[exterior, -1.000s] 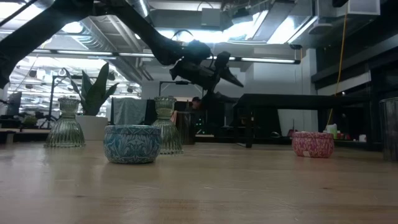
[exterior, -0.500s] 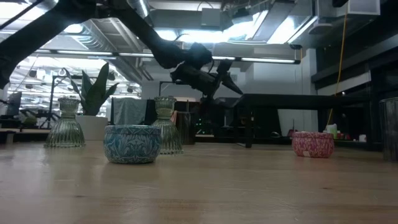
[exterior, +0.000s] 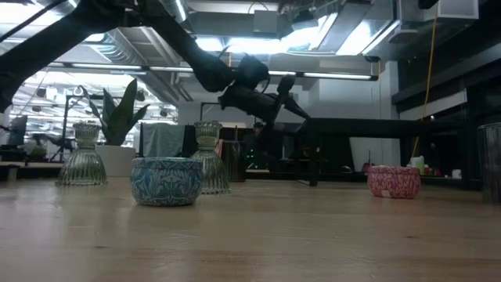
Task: Pick & Place candle stick holders
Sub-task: Adjust the shelf
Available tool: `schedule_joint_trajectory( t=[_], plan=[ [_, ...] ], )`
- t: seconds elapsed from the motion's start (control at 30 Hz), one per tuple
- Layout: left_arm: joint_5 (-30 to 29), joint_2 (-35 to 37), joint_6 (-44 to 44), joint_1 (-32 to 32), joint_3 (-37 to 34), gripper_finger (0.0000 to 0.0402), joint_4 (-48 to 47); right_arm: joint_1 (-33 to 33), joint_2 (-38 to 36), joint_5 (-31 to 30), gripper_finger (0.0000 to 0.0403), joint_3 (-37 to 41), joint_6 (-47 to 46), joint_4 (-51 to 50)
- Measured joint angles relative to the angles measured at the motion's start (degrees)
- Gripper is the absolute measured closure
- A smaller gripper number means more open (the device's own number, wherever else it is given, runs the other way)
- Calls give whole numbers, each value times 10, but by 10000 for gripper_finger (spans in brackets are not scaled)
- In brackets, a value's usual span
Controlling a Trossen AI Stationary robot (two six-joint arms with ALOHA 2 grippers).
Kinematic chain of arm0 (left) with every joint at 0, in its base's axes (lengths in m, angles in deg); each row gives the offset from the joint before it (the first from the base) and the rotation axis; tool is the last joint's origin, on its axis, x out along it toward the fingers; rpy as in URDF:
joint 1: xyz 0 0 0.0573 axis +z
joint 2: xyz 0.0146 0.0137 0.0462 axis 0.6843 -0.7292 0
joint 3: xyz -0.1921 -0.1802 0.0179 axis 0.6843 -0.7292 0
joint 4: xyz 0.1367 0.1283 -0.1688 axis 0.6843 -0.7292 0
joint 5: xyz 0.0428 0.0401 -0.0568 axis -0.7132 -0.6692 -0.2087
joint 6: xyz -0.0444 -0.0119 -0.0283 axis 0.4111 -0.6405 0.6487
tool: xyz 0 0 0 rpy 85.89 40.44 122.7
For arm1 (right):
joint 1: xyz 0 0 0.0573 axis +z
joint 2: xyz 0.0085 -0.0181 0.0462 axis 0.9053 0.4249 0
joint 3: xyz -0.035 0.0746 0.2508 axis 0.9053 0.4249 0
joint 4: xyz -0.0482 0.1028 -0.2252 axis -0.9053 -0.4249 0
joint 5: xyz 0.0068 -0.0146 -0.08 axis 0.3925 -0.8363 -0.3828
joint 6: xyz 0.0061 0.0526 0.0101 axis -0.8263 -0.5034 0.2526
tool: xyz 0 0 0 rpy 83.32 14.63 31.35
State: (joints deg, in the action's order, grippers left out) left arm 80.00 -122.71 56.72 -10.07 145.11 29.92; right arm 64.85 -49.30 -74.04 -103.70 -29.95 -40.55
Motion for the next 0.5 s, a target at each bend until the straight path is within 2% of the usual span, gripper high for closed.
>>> schedule_joint_trajectory(
  t=[0.3, 0.5],
  plan=[
    [26, 3, -7, 10, 0, 305, -28, 0, 0, 0, 396, 0, 0, 0],
    [56, 8, -16, 22, 1, 324, -44, 0, 0, 0, 396, 0, 0, 0]
  ],
)
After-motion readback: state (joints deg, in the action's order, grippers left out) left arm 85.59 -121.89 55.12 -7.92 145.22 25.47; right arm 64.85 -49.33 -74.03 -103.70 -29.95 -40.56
